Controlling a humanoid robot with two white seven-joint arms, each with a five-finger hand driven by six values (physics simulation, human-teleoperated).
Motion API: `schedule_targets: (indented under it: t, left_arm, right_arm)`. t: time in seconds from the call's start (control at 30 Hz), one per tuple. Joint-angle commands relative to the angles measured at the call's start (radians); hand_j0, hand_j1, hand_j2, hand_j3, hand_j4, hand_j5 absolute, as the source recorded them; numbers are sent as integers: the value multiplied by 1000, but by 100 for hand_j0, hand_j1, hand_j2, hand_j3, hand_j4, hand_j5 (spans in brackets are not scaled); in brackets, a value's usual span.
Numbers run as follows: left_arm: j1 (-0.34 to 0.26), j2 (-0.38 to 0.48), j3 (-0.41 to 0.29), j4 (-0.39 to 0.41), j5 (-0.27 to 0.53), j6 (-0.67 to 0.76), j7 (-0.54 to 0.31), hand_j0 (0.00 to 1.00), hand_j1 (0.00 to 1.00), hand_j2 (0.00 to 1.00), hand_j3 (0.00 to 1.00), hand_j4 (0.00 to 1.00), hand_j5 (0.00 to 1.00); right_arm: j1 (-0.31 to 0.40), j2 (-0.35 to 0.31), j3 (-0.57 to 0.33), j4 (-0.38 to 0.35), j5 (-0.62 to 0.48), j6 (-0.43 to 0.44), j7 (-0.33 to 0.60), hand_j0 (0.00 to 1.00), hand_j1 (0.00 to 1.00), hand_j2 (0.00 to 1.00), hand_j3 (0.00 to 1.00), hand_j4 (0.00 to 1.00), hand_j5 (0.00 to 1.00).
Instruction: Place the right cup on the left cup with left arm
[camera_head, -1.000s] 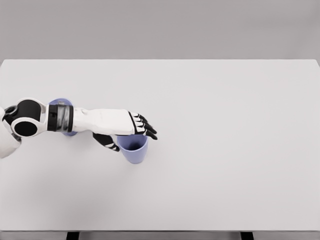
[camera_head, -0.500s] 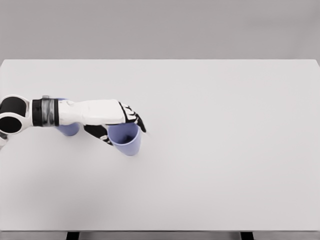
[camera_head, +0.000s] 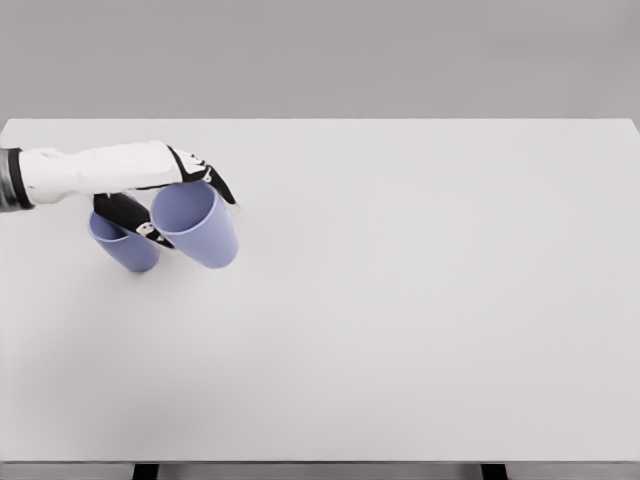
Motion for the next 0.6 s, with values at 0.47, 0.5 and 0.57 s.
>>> schedule_targets:
  t: [0.47, 0.5, 0.57]
  left_arm:
    - [-81, 128, -1, 79, 74, 2, -5, 58, 58, 58, 58, 58, 58]
    - [-83, 133, -4, 90, 74, 2, -8, 58, 58, 58, 58, 58, 58]
    - [-84, 135, -10, 100, 69, 2, -36, 58, 58, 58, 58, 58, 58]
  right_arm:
    - [0, 0, 0, 0, 0, 0, 0, 100, 100, 100, 100, 100, 100]
    - [0, 0, 0, 0, 0, 0, 0, 100, 100, 100, 100, 100, 100]
    - [0, 0, 0, 0, 0, 0, 0, 100, 100, 100, 100, 100, 100]
